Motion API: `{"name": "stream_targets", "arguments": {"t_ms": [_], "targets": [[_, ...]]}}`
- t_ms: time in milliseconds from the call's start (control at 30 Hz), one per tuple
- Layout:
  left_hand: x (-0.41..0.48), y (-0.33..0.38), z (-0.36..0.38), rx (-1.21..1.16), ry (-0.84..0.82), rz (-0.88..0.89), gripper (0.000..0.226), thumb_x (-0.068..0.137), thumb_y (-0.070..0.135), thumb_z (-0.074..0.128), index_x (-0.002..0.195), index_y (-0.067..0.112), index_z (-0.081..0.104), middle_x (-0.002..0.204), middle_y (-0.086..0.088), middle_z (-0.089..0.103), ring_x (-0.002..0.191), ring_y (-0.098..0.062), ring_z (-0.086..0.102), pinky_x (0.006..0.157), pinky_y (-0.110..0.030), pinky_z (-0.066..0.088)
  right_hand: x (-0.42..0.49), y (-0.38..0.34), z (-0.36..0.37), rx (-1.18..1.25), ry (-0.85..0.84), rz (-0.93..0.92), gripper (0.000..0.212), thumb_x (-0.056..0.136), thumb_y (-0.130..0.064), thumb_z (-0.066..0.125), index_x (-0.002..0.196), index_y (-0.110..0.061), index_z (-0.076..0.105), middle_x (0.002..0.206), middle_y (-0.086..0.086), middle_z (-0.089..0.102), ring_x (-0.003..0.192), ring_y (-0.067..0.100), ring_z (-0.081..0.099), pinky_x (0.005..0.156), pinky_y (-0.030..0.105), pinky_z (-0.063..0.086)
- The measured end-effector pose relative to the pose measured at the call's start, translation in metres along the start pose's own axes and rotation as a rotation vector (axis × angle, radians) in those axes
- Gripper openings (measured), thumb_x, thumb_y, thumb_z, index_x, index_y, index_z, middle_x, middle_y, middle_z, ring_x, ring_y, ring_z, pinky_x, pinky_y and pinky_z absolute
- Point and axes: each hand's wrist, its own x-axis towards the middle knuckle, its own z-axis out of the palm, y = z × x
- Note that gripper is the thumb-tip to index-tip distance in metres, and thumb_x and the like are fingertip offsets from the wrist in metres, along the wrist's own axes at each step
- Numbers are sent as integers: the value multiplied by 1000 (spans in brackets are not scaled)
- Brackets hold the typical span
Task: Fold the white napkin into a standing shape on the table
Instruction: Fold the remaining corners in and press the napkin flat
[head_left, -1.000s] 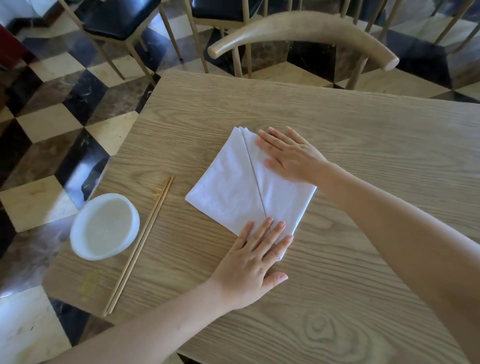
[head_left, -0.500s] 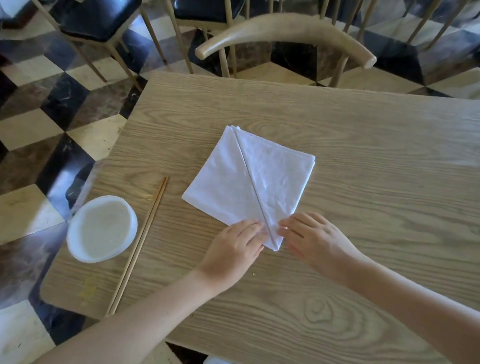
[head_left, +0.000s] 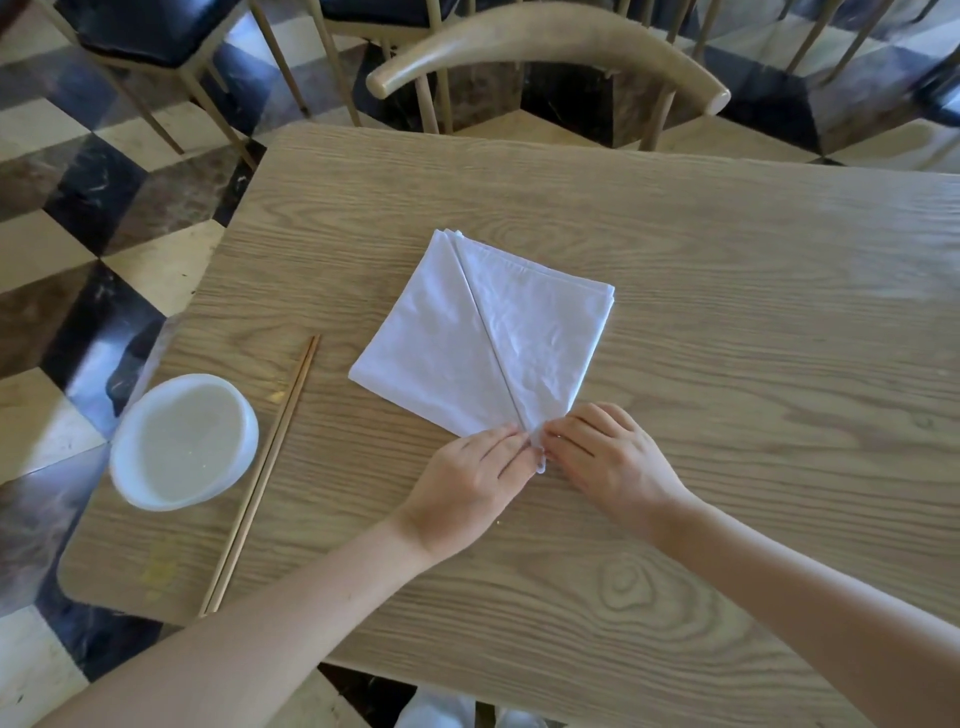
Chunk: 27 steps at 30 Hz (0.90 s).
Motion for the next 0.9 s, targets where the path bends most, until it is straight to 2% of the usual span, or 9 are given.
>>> {"name": "stream_targets", "arguments": {"t_ms": [167, 300, 467, 567, 633, 700, 767, 900], "targets": [[5, -1, -4, 12, 32, 15, 10, 85, 12, 67, 92, 14, 74, 91, -1, 74, 92, -17, 69, 72, -28, 56, -1, -1, -5, -10, 17, -31, 8, 87, -13, 61, 87, -12, 69, 92, -3, 69, 79, 18, 62, 79, 29, 49], [9, 3, -8, -48, 58, -47, 10, 86, 12, 65, 85, 11, 75, 85, 0, 74, 87, -15, 70, 69, -27, 57, 0, -9, 0, 64, 27, 62, 17, 91, -25, 60, 83, -11, 68, 86, -3, 67, 75, 18, 57, 75, 28, 50], [9, 5, -11, -137, 21, -163, 14, 88, 20, 63, 85, 11, 73, 82, 2, 74, 87, -11, 70, 71, -24, 53, 0, -16, 5, 167, 82, 215, 13, 88, -12, 58, 78, -8, 65, 80, 3, 65, 70, 25, 55, 67, 33, 50], [9, 6, -15, -202, 36, -215, 13, 87, 19, 65, 99, 14, 66, 87, 6, 72, 86, -6, 66, 73, -19, 49, 1, -18, 5, 142, 133, 199, 15, 86, -9, 57, 76, -6, 67, 78, 3, 67, 67, 25, 57, 66, 31, 48], [7, 8, -15, -224, 45, -240, 27, 83, 16, 68, 107, 14, 56, 91, 6, 71, 88, -6, 60, 78, -18, 45, 3, -19, 4, 100, 156, 167, 14, 85, -8, 58, 76, -7, 69, 78, 1, 68, 68, 23, 58, 68, 29, 46], [3, 9, -12, -192, 44, -243, 33, 81, 14, 69, 110, 12, 54, 95, 3, 71, 95, -7, 60, 83, -19, 44, 5, -19, 2, 59, 165, 132, 12, 83, -5, 61, 77, -8, 70, 79, 0, 69, 70, 20, 58, 69, 28, 45], [2, 8, -7, -150, 52, -259, 28, 83, 15, 68, 109, 10, 59, 96, 0, 72, 96, -12, 64, 83, -22, 46, 7, -20, 0, 33, 170, 110, 11, 84, -5, 61, 79, -9, 71, 81, -1, 70, 70, 20, 59, 70, 27, 44], [11, 8, -3, -150, 82, -325, 15, 85, 17, 60, 98, 12, 66, 87, 2, 73, 84, -12, 66, 73, -23, 44, 9, -22, -3, 20, 179, 107, 11, 84, -5, 62, 85, -11, 72, 84, -3, 71, 71, 20, 61, 70, 27, 44]]}}
